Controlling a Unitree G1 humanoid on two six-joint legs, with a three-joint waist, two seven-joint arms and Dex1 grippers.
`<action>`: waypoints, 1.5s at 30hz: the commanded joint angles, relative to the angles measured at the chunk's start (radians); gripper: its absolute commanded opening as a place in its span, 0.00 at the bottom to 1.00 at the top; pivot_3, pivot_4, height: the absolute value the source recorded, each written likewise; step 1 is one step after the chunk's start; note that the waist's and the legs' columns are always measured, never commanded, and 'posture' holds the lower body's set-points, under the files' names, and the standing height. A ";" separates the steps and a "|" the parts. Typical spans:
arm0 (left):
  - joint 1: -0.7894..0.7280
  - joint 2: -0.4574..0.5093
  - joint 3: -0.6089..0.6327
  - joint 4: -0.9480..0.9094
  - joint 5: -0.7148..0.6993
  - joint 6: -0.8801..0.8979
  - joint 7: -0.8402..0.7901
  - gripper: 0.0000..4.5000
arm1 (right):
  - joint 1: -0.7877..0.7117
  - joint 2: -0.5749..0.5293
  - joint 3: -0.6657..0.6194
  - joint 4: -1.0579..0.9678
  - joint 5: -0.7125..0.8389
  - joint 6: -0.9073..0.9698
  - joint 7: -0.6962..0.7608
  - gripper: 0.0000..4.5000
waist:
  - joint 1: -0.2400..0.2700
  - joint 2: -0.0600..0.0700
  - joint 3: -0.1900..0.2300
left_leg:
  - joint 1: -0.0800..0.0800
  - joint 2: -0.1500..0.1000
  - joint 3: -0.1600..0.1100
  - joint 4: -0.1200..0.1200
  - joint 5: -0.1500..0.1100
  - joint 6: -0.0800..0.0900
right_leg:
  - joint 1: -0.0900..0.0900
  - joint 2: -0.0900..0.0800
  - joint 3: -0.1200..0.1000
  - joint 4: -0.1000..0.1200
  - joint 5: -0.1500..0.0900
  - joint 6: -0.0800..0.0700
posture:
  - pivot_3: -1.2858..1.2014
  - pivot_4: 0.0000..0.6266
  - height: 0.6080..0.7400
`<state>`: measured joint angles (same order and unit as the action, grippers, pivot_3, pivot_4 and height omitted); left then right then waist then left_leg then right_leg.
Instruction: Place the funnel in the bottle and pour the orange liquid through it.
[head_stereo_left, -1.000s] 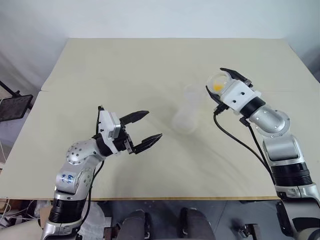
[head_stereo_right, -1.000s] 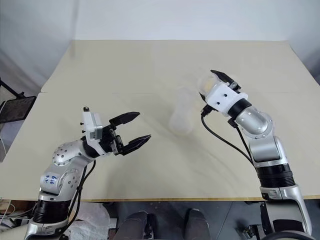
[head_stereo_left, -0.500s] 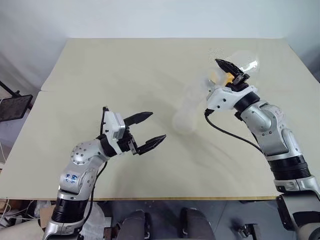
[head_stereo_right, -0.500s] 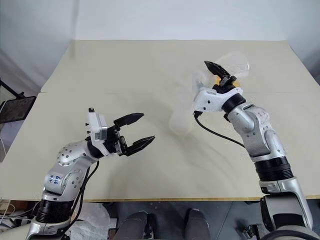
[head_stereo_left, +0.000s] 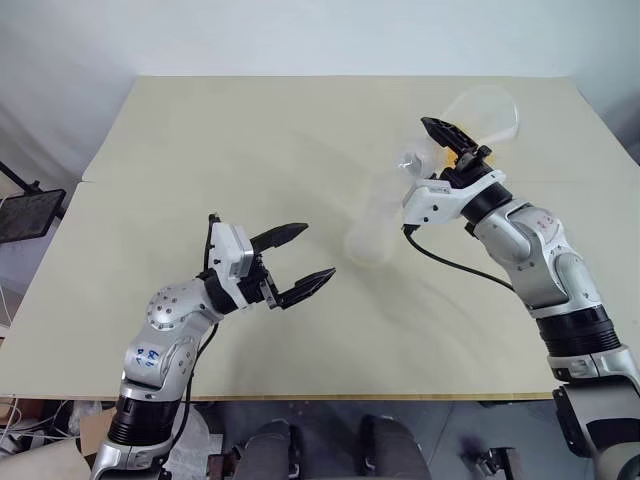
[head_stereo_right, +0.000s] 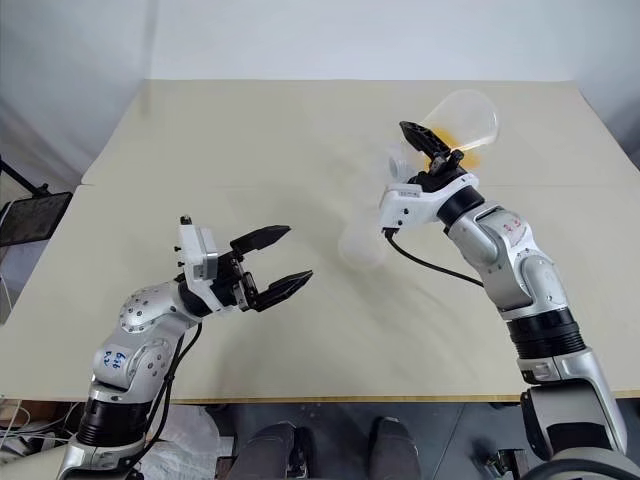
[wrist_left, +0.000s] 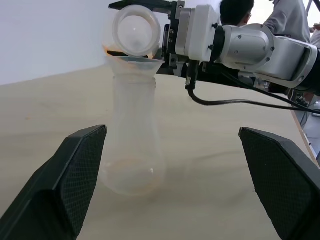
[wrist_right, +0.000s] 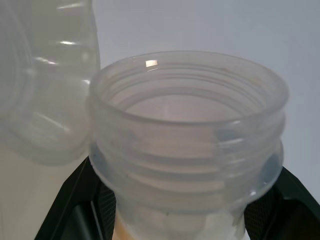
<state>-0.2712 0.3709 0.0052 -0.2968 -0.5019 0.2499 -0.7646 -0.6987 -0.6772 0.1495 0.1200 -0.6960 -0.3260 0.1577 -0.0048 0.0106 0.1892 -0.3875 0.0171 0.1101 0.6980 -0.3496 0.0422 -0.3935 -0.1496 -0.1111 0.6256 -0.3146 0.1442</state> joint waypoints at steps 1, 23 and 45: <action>-0.019 -0.005 -0.003 -0.021 0.001 -0.017 0.004 1.00 | -0.039 -0.027 -0.017 -0.030 -0.024 -0.017 -0.035 0.59 | 0.000 0.000 0.000 | 0.000 0.000 0.000 0.000 0.000 0.000 | 0.000 0.000 0.000 0.000 0.000 0.000 | 0.52 0.24 1.00; -0.010 -0.025 -0.018 -0.022 0.016 -0.036 0.024 1.00 | -0.055 -0.049 -0.010 -0.014 -0.116 -0.055 -0.094 0.59 | 0.000 0.000 0.000 | 0.000 0.000 0.000 0.000 0.000 0.000 | 0.000 0.000 0.000 0.000 0.000 0.000 | 0.52 0.24 1.00; 0.003 -0.045 -0.025 -0.036 0.031 -0.043 0.029 1.00 | -0.059 -0.068 0.012 0.012 -0.186 -0.069 -0.152 0.59 | -0.001 0.000 0.000 | 0.000 0.000 0.000 0.000 0.000 0.000 | 0.000 0.000 0.000 -0.001 0.000 0.000 | 0.52 0.24 1.00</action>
<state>-0.2708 0.3288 -0.0185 -0.2971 -0.4670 0.2257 -0.7405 -0.7282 -0.7260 0.1809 0.1535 -0.8838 -0.3930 0.0313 -0.0055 0.0105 0.1892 -0.3877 0.0175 0.1103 0.6979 -0.3496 0.0420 -0.3935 -0.1494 -0.1111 0.6251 -0.3146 0.1442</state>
